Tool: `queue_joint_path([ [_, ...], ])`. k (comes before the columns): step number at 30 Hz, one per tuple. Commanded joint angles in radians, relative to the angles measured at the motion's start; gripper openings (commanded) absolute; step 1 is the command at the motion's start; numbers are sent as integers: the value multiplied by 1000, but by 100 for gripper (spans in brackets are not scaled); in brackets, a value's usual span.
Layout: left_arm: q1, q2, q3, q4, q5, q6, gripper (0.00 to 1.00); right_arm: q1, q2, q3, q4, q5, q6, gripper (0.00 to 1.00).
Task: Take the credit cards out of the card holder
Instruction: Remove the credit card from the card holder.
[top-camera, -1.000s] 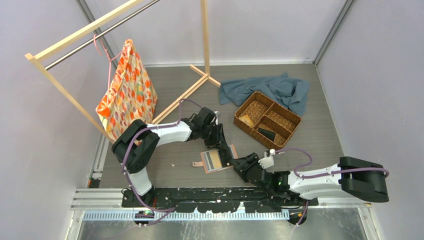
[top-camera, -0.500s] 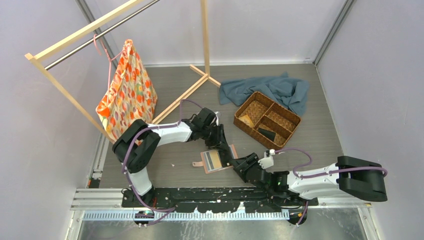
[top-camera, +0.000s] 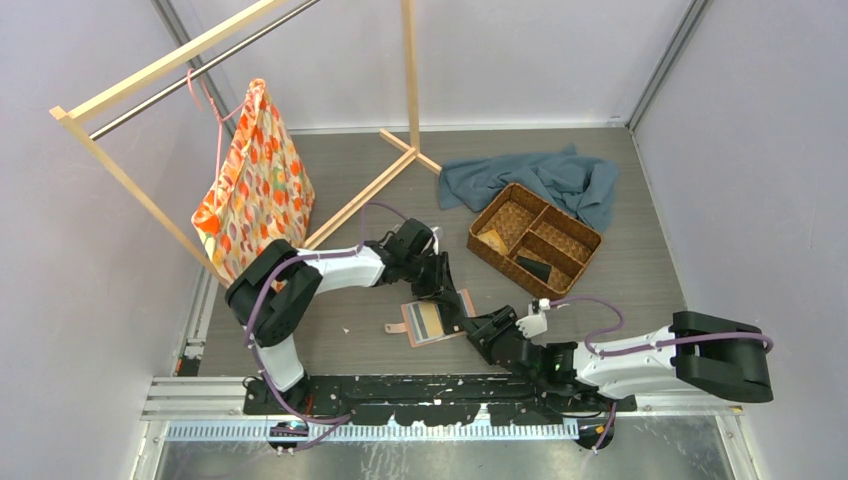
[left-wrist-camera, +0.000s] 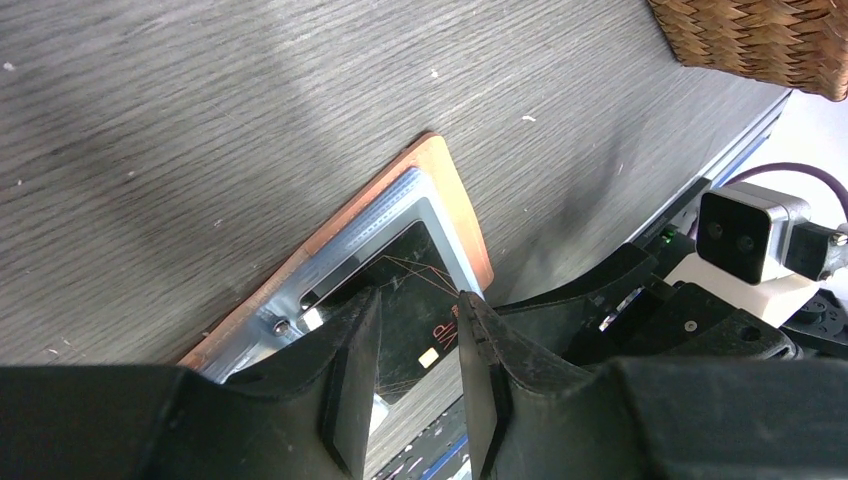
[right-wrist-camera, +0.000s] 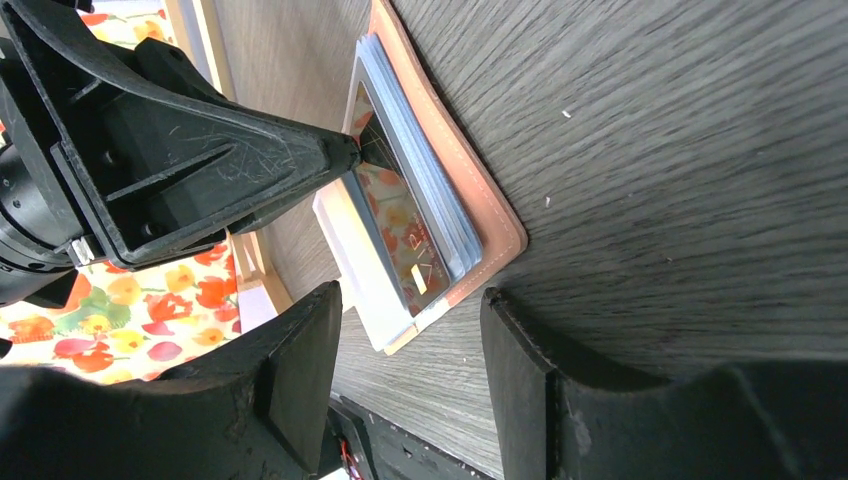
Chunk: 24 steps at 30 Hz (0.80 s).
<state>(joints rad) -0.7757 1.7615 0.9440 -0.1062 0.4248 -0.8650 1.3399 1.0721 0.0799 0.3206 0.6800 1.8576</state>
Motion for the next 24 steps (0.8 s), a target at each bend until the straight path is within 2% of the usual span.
queue_joint_path([
  [1,-9,-37,-23,18,-10,-8,36,5,31,16,37,49,3,58],
  [9,-7,-43,56,-56,-58,35,37,5,59,20,74,42,1,58],
  [24,-7,-2,59,-53,-121,58,37,5,10,17,22,47,-3,58],
])
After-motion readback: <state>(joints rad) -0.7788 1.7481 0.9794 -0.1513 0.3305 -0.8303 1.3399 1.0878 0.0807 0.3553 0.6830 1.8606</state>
